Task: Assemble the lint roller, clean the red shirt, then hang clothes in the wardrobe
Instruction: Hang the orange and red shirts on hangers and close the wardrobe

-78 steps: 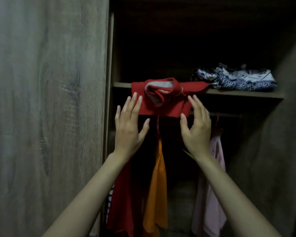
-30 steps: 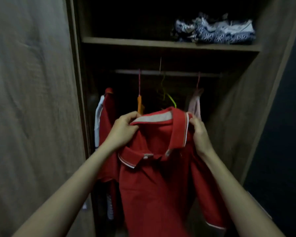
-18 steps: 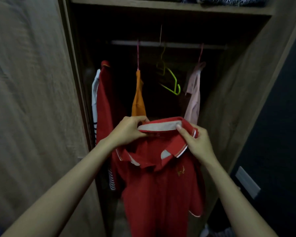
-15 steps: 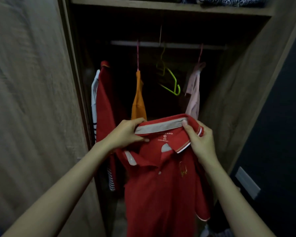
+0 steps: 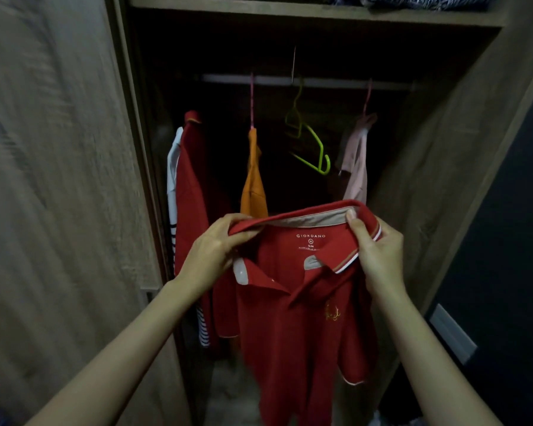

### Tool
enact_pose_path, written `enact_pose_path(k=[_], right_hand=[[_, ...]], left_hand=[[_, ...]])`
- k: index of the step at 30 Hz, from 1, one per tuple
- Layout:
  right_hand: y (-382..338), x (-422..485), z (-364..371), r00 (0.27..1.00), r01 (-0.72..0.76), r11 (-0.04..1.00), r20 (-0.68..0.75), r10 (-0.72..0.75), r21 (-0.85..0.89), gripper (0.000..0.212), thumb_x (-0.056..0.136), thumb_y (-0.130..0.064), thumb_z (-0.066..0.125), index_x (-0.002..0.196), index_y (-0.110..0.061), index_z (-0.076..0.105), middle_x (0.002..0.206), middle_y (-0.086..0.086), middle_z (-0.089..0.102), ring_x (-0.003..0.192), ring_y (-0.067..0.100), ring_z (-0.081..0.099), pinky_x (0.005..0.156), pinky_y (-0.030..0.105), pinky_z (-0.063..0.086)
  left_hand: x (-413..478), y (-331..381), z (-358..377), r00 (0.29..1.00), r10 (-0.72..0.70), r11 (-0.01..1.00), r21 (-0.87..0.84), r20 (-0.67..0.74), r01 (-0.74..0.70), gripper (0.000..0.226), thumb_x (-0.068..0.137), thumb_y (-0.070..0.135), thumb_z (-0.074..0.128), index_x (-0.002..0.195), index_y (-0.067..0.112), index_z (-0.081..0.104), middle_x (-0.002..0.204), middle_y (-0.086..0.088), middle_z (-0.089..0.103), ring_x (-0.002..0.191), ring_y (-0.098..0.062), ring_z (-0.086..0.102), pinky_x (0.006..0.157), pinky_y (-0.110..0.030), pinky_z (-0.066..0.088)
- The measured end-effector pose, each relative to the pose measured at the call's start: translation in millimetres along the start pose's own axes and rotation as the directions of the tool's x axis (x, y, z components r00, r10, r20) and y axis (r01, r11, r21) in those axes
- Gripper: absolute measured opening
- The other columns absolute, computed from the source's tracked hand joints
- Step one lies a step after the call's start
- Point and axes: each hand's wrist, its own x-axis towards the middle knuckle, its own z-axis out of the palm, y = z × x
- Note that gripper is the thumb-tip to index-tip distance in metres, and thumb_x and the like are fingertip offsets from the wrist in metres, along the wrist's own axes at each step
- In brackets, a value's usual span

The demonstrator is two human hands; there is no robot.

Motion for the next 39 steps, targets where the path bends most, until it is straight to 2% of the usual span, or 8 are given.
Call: enact_pose_path(k=[5,10,16,20,23,28,34,39], right_hand=[[-5,12,-6,0.999,-0.048,0.995,-0.012,0.049,0.082,0.017,0.085,-0.025,0.069,0.069,-0.019,0.071,0.069,-0.003,0.069,0.069,0.012,0.065,0.067,0.027,0.054],[1,25,-15,0.983,-0.035,0.999,0.178,0.039,-0.029,0.008,0.087,-0.019,0.065,0.089,-0.02,0.073,0.079,-0.004,0.075,0.076,0.009,0.07,0.066,0.019,0.055],[12,49,17,0.927,0.104,0.974,0.375,-0.021,-0.203,0.012,0.092,-0.022,0.058,0.101,-0.02,0.066,0.095,-0.001,0.072,0.083,0.002,0.066,0.079,0.02,0.05],[6,91,54,0.932,0.328,0.889,0.263,-0.25,-0.319,0.027,0.091,-0.027,0.06,0.116,-0.019,0.061,0.113,-0.002,0.065,0.1,0.008,0.061,0.087,0.018,0.046],[3,130,80,0.894,0.448,0.72,0.278,-0.352,-0.529,0.043,0.092,-0.03,0.056,0.132,-0.015,0.05,0.134,0.005,0.051,0.123,0.017,0.047,0.101,0.026,0.036],[9,185,110,0.962,0.267,0.616,0.247,-0.12,-0.741,0.066,0.095,-0.025,0.051,0.149,-0.007,0.018,0.154,0.016,0.023,0.141,0.031,0.025,0.112,0.039,0.026],[22,213,130,0.992,0.041,0.78,0.116,0.041,-0.624,0.042,0.091,-0.012,0.05,0.132,-0.003,0.048,0.113,0.022,0.064,0.104,0.036,0.063,0.088,0.038,0.052],[22,211,135,0.998,0.065,0.795,0.035,-0.055,-0.604,0.027,0.095,-0.014,0.048,0.115,-0.005,0.063,0.112,0.016,0.066,0.106,0.03,0.061,0.078,0.023,0.04]], left_hand=[[11,12,0,0.969,-0.188,0.974,-0.1,0.16,0.205,0.081,0.081,-0.002,0.058,0.141,0.043,0.027,0.151,-0.001,0.026,0.125,-0.026,0.049,0.088,-0.043,0.055],[23,19,-20,0.924,-0.207,0.85,-0.409,0.321,0.333,0.091,0.078,-0.024,0.039,0.145,0.032,0.013,0.158,0.012,0.005,0.141,0.008,0.009,0.109,-0.003,0.013],[41,33,-29,0.838,-0.381,0.543,-0.639,0.391,0.545,0.081,0.085,-0.019,0.039,0.151,0.026,0.021,0.149,0.017,0.029,0.104,0.027,0.046,0.086,-0.005,0.043],[48,32,-32,0.822,-0.435,0.517,-0.645,0.368,0.563,0.079,0.087,-0.014,0.042,0.151,0.027,0.021,0.151,0.015,0.029,0.125,0.015,0.039,0.099,-0.012,0.041],[53,33,-39,0.824,-0.434,0.538,-0.629,0.365,0.562,0.076,0.088,-0.014,0.041,0.152,0.021,0.018,0.149,0.014,0.029,0.105,0.032,0.04,0.086,0.0,0.039],[54,26,-48,0.806,-0.478,0.514,-0.633,0.349,0.579,0.075,0.089,-0.017,0.04,0.15,0.02,0.021,0.129,0.027,0.037,0.078,0.027,0.054,0.071,-0.001,0.045],[48,18,-59,0.803,-0.489,0.544,-0.6,0.341,0.586,0.076,0.089,-0.014,0.042,0.151,0.024,0.02,0.146,0.019,0.029,0.128,0.014,0.034,0.092,0.0,0.037],[48,20,-62,0.782,-0.51,0.508,-0.609,0.357,0.609,0.074,0.089,-0.018,0.038,0.15,0.019,0.018,0.14,0.016,0.027,0.07,0.029,0.053,0.063,0.003,0.04]])
